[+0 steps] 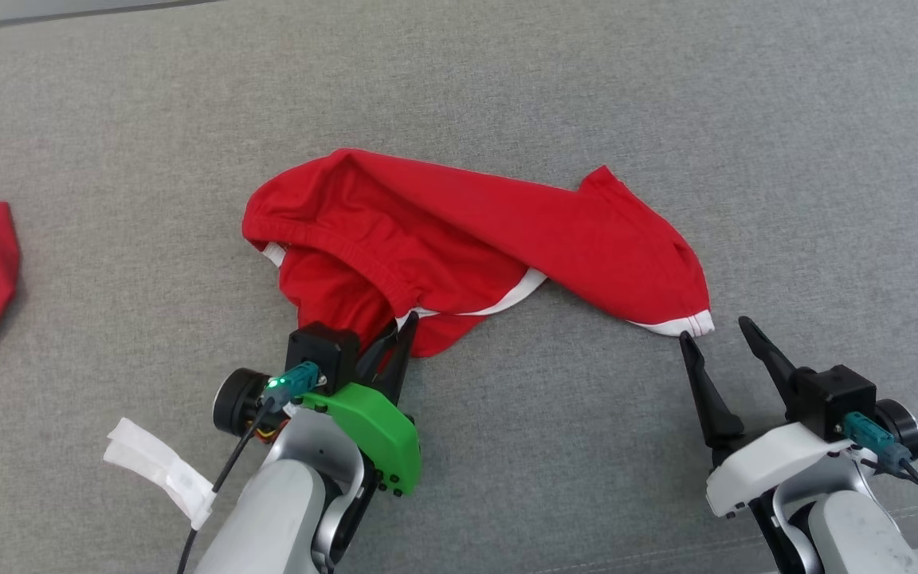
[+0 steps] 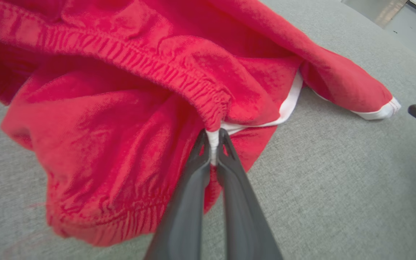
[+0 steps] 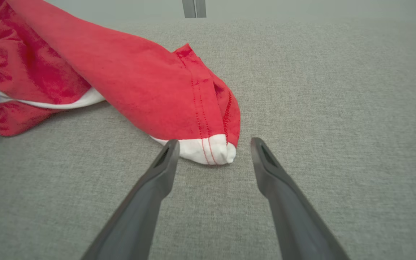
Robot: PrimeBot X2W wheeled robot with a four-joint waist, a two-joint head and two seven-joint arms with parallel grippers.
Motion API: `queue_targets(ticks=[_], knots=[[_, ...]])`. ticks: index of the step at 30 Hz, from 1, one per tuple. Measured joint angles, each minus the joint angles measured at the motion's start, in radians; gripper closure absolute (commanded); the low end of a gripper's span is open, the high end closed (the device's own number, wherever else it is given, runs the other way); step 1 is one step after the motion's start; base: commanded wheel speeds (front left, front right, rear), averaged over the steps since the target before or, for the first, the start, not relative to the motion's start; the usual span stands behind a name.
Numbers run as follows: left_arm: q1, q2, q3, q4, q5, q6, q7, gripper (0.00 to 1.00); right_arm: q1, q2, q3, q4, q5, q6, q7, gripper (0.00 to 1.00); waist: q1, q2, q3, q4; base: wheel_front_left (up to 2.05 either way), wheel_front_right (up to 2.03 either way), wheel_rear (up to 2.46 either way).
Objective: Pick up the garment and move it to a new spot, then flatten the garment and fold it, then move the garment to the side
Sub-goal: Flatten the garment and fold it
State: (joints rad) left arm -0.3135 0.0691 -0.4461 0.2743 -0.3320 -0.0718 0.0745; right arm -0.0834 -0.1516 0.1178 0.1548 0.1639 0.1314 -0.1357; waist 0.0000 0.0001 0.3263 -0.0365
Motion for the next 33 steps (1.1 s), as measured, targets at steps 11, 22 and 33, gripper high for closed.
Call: queue_targets(ticks=[11,22,33], knots=[[-0.011,0.006,-0.007,-0.035,0.014,0.01,-0.048,1.0,-0.094,-0.03,0.072,0.145,0.032,0.0,-0.042,1.0,0.0,0.0,0.01,0.025,0.0,0.0,0.0],[-0.025,0.107,0.036,-0.341,0.077,0.05,-0.084,1.0,-0.154,-0.102,-0.024,-0.143,0.073,0.0,-0.078,1.0,0.0,0.0,-0.037,0.027,0.0,0.0,0.0],[-0.183,0.205,0.132,-0.655,0.113,0.056,-0.022,1.0,-0.332,-0.184,-0.217,-0.5,0.038,0.0,0.073,1.0,0.0,0.0,-0.13,0.033,0.0,0.0,0.0]])
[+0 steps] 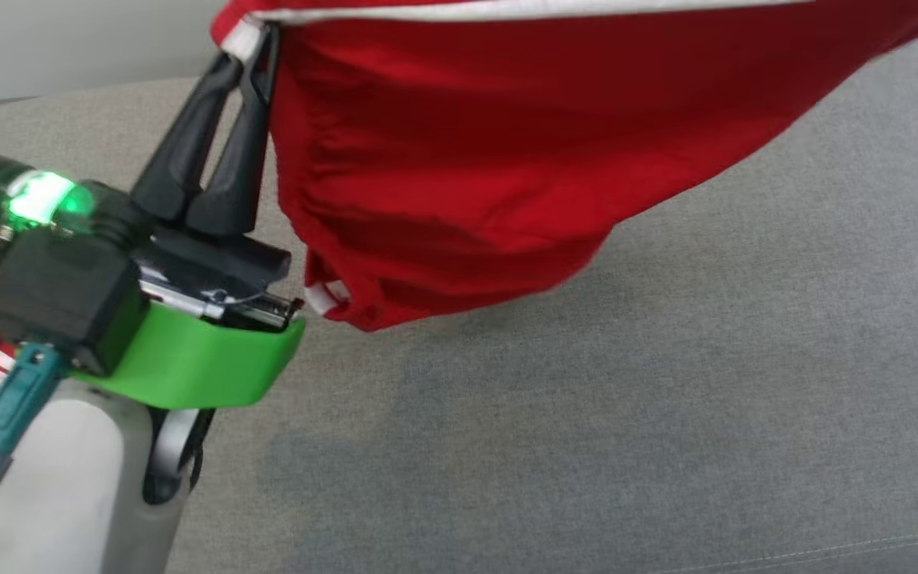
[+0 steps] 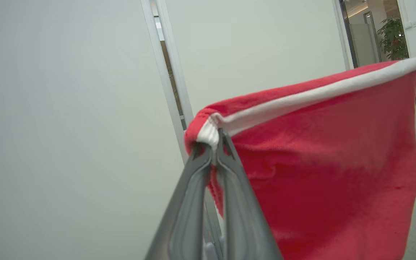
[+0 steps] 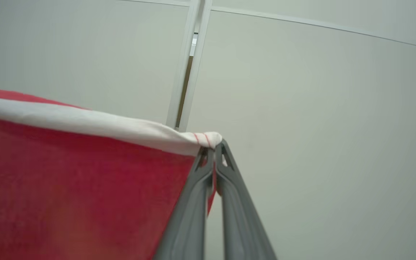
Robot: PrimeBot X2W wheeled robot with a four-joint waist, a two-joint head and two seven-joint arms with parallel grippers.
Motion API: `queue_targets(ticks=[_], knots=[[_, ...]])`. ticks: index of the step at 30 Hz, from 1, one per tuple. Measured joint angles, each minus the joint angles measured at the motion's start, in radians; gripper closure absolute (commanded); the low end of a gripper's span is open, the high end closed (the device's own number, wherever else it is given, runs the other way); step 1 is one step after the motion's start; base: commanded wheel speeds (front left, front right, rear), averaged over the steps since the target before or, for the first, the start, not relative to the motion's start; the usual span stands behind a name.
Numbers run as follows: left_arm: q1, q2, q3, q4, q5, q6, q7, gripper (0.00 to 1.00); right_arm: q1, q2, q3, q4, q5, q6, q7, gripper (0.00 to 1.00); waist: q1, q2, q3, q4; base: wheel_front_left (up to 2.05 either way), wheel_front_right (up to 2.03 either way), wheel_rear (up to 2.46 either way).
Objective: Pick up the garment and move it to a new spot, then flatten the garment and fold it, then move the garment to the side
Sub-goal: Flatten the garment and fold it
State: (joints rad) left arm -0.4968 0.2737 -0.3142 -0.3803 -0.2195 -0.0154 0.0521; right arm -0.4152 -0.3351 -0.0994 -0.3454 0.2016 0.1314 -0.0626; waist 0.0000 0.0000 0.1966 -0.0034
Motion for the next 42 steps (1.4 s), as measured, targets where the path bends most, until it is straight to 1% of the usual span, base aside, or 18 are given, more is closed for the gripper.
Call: queue_targets(ticks=[3,7,10,13,17,22,25,28,31,33,37,39,42], knots=[[-0.043,0.002,0.019,-0.041,0.003,0.007,0.011,1.0,-0.036,-0.008,-0.021,-0.03,0.014,0.0,0.03,1.0,0.0,0.0,-0.016,0.003,0.0,0.0,0.0],[-0.081,-0.001,0.029,-0.039,-0.01,0.011,0.024,1.0,-0.07,-0.015,-0.021,-0.025,0.037,0.0,0.053,1.0,0.0,0.0,-0.016,0.005,0.0,0.0,0.0],[-0.118,-0.013,0.033,0.006,-0.034,0.006,0.026,1.0,-0.106,-0.021,-0.012,0.008,0.053,0.0,0.059,1.0,0.0,0.0,0.001,0.005,0.0,0.0,0.0],[-0.179,-0.038,0.036,0.101,-0.065,-0.007,0.008,1.0,-0.172,-0.031,0.014,0.075,0.078,0.0,0.063,1.0,0.0,0.0,0.026,0.004,0.0,0.0,0.0],[-0.319,-0.084,0.034,0.319,-0.099,-0.036,-0.044,1.0,-0.321,-0.045,0.054,0.219,0.107,0.0,0.06,1.0,0.0,0.0,0.069,0.004,0.0,0.0,0.0],[-0.539,-0.154,0.048,0.633,-0.114,-0.054,-0.182,1.0,-0.554,-0.026,0.093,0.416,0.132,0.0,0.04,1.0,0.0,0.0,0.122,0.002,0.0,0.0,0.0],[-0.677,-0.18,0.076,0.867,-0.14,-0.06,-0.267,1.0,-0.697,0.027,0.114,0.568,0.144,0.0,-0.002,1.0,0.0,0.0,0.152,-0.004,0.0,0.0,0.0],[-0.731,-0.193,0.125,1.063,-0.166,-0.05,-0.302,1.0,-0.761,0.105,0.155,0.727,0.148,0.0,-0.042,1.0,0.0,0.0,0.168,-0.021,0.0,0.0,0.0],[-0.729,-0.198,0.152,1.227,-0.174,-0.033,-0.31,1.0,-0.771,0.172,0.212,0.883,0.155,0.0,-0.083,1.0,0.0,0.0,0.176,-0.045,0.0,0.0,0.0],[-0.707,-0.2,0.17,1.306,-0.179,-0.019,-0.313,1.0,-0.767,0.208,0.258,0.984,0.158,0.0,-0.109,1.0,0.0,0.0,0.184,-0.057,0.0,0.0,0.0],[-0.636,-0.207,0.195,1.384,-0.181,-0.013,-0.313,1.0,-0.719,0.239,0.359,1.128,0.182,0.0,-0.144,1.0,0.0001,0.0,0.207,-0.064,0.0,0.0,0.0],[-0.59,-0.217,0.189,1.41,-0.182,-0.025,-0.313,1.0,-0.665,0.246,0.407,1.188,0.213,0.0,-0.161,1.0,0.0001,0.0,0.218,-0.059,0.0,0.0,0.0],[-0.501,-0.227,0.191,1.408,-0.19,-0.04,-0.313,1.0,-0.574,0.242,0.452,1.23,0.259,0.0,-0.184,1.0,0.0,0.0,0.224,-0.042,0.0,0.0,0.0]])
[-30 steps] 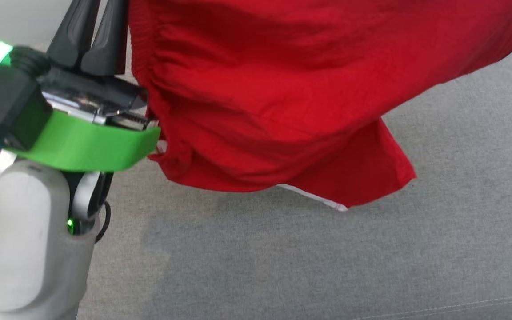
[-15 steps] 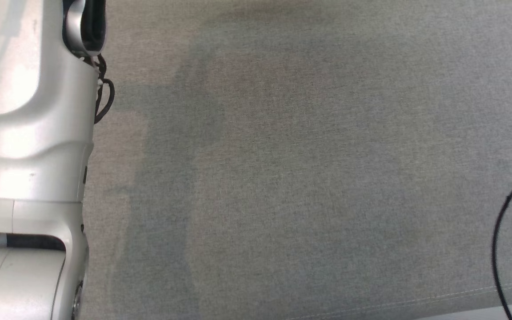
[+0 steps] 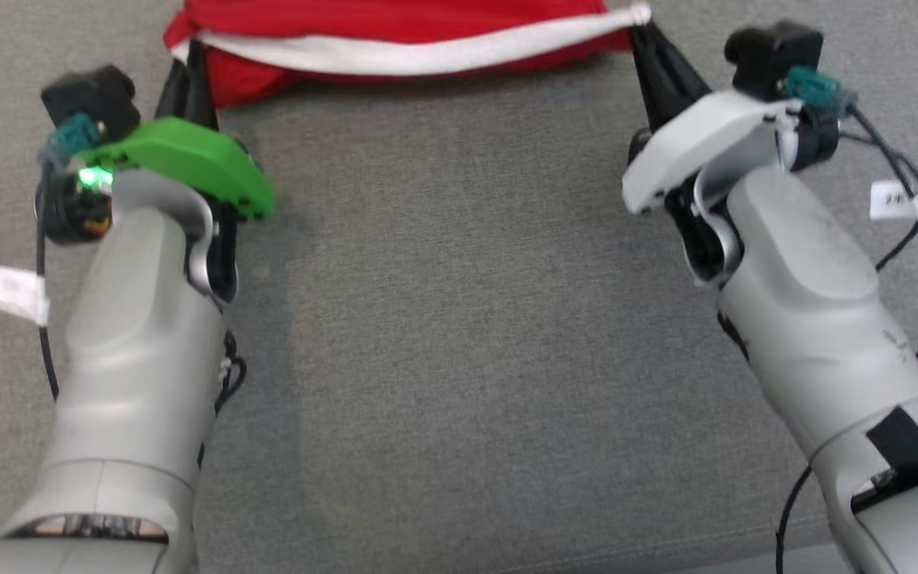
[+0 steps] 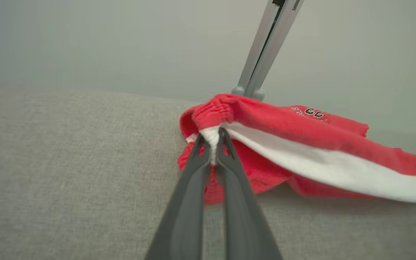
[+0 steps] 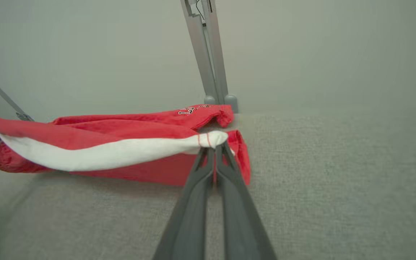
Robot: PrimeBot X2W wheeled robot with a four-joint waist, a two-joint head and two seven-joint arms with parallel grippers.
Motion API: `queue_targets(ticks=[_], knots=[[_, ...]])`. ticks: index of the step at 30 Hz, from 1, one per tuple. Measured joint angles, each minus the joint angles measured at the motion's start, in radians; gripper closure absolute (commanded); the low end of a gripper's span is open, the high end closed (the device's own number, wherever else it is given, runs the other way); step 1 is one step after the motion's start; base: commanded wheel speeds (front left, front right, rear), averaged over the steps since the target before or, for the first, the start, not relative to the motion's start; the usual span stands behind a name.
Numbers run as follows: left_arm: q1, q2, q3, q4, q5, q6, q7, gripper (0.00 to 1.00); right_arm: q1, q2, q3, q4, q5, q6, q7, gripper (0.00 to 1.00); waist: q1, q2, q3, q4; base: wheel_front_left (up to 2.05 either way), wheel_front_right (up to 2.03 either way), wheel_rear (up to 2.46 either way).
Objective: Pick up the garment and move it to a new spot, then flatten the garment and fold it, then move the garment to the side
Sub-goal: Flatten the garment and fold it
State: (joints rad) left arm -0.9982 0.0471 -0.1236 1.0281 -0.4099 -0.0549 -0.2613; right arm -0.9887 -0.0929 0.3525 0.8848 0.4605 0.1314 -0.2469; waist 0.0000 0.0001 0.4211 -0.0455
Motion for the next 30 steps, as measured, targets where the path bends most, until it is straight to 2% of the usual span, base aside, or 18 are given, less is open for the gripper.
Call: queue_targets(ticks=[3,7,14,21,30], knots=[[0.117,0.003,-0.017,-0.073,-0.021,-0.023,0.0,1.0,0.097,-0.014,0.022,-0.012,0.045,0.0,-0.011,1.0,0.0001,-0.0001,-0.003,0.016,0.0,0.0,0.0],[0.286,-0.001,-0.068,-0.23,-0.017,-0.033,-0.001,1.0,0.239,-0.054,-0.019,-0.156,0.077,0.0,-0.015,1.0,0.0,0.0,-0.024,0.026,0.0,0.0,0.0],[0.594,0.001,-0.079,-0.502,0.023,-0.011,-0.001,1.0,0.554,-0.072,-0.129,-0.43,0.026,0.0,-0.016,1.0,0.0,0.0,-0.095,0.028,0.0,0.0,0.0],[0.834,0.004,-0.116,-0.733,0.083,0.031,-0.001,1.0,0.872,-0.083,-0.227,-0.708,-0.052,0.0,-0.016,1.0,0.0,0.0,-0.177,0.033,0.0,0.0,0.0],[1.041,0.054,-0.145,-1.107,0.087,0.087,0.194,1.0,1.123,-0.051,-0.313,-1.039,-0.126,0.0,0.112,1.0,0.0,0.0,-0.261,0.033,0.0,0.0,0.0]])
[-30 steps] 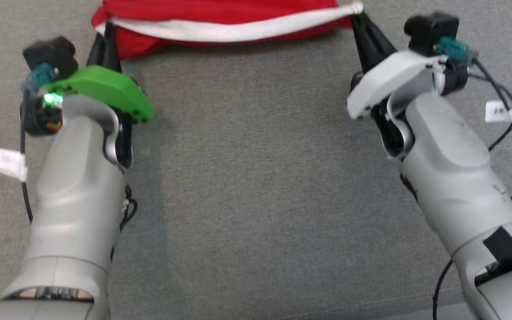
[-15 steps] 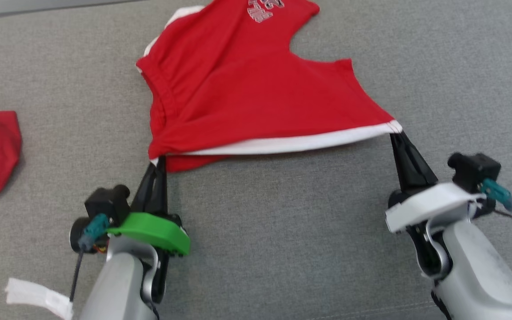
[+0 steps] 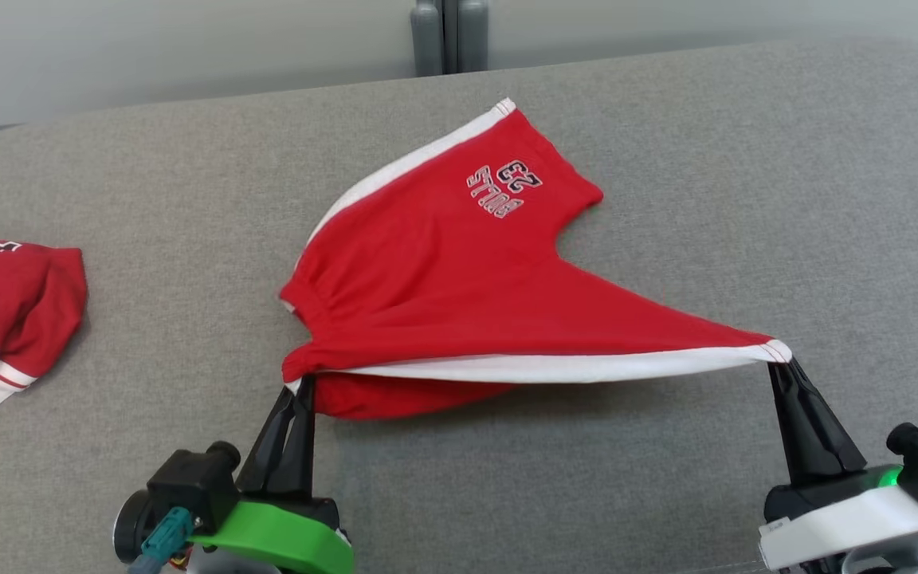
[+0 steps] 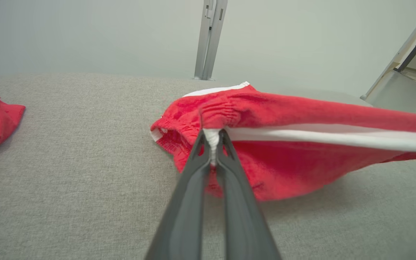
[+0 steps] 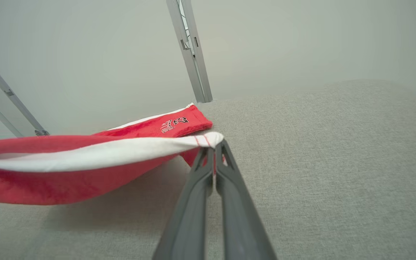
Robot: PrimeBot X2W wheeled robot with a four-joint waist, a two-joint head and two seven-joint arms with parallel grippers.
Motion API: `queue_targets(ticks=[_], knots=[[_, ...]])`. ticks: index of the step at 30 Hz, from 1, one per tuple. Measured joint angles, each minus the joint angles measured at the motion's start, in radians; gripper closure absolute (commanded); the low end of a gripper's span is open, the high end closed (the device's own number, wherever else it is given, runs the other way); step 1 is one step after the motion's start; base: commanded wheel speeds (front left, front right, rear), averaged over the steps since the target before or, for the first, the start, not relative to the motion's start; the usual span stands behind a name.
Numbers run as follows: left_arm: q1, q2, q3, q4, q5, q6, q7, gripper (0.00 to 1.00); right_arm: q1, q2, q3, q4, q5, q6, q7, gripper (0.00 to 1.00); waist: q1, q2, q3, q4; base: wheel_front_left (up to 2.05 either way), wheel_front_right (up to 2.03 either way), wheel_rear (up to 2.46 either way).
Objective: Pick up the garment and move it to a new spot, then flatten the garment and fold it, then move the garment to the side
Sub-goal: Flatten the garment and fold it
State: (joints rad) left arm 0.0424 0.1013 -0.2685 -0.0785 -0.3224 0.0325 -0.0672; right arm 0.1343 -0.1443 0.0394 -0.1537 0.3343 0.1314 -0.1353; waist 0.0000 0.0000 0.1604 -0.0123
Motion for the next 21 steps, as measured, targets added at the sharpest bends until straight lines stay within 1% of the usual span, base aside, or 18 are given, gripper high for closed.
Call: queue_targets(ticks=[2,5,7,10,13,16,21], knots=[[0.021,0.009,-0.002,-0.063,-0.002,0.009,0.035,1.0,0.024,0.004,-0.016,-0.047,-0.004,0.0,0.034,1.0,0.0,0.0,-0.009,-0.001,0.0,0.0,0.0],[0.029,0.015,-0.002,-0.095,-0.012,0.013,0.07,1.0,0.024,0.001,-0.031,-0.074,-0.012,0.0,0.069,1.0,0.0,0.0,-0.005,-0.002,0.0,0.0,0.0],[0.028,0.017,-0.002,-0.096,-0.025,0.012,0.085,1.0,0.013,-0.008,-0.035,-0.07,-0.012,0.0,0.083,1.0,0.0,0.0,0.003,-0.001,0.0,0.0,0.0],[0.016,0.015,-0.008,-0.078,-0.04,0.005,0.102,1.0,-0.047,-0.032,-0.038,-0.04,-0.011,0.0,0.097,1.0,0.0,0.0,0.022,0.002,0.0,0.0,0.0],[-0.03,0.007,-0.006,-0.042,-0.062,-0.003,0.106,1.0,-0.146,-0.071,-0.014,0.015,0.001,0.0,0.108,1.0,0.0,0.0,0.05,0.006,0.0,0.0,0.0],[-0.095,0.0,-0.003,-0.004,-0.077,-0.015,0.099,1.0,-0.28,-0.118,0.018,0.087,0.017,0.0,0.118,1.0,0.0,0.0,0.085,0.013,0.0,0.0,0.0],[-0.212,-0.018,-0.01,0.066,-0.09,-0.034,0.059,1.0,-0.549,-0.189,0.079,0.251,0.047,0.0,0.144,1.0,0.0,0.0,0.154,0.039,0.0,0.0,0.0]])
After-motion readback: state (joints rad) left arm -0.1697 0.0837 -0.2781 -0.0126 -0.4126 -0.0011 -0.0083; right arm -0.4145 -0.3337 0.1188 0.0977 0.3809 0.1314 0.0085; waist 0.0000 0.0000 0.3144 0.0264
